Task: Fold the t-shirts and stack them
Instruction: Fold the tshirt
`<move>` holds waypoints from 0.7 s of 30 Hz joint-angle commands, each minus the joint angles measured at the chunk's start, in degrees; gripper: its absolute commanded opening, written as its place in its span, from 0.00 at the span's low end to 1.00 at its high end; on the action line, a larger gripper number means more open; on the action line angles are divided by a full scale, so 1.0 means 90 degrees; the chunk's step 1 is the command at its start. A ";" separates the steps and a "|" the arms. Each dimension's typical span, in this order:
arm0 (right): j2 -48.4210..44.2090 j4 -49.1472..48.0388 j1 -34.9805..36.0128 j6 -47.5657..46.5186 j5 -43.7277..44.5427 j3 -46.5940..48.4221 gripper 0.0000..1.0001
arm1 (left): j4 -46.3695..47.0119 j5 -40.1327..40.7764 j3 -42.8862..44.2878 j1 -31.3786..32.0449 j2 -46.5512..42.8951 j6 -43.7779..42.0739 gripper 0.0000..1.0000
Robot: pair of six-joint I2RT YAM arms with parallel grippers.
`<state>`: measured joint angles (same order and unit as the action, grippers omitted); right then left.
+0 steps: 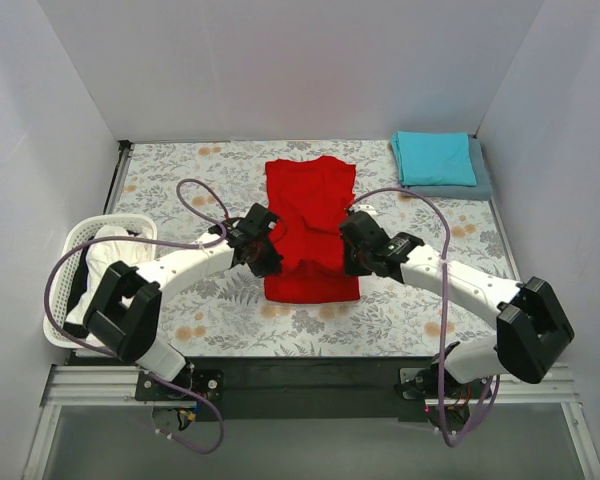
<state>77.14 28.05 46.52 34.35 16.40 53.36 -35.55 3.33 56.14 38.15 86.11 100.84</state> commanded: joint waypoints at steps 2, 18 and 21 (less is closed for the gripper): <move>0.0645 -0.0665 -0.0461 -0.0740 -0.0240 0.0515 0.01 | 0.0337 0.0089 0.0588 -0.0313 0.0567 -0.0286 0.00; 0.1838 -0.1427 -0.1751 -0.1033 -0.1002 0.1296 0.01 | 0.0591 -0.0195 0.1662 -0.1270 0.1633 -0.0511 0.00; 0.2024 -0.1496 -0.1897 -0.1082 -0.1178 0.1501 0.01 | 0.0600 -0.0224 0.1887 -0.1377 0.1799 -0.0569 0.00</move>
<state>94.26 17.47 30.59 26.11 8.01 63.07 -30.81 1.80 70.50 26.59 101.54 97.25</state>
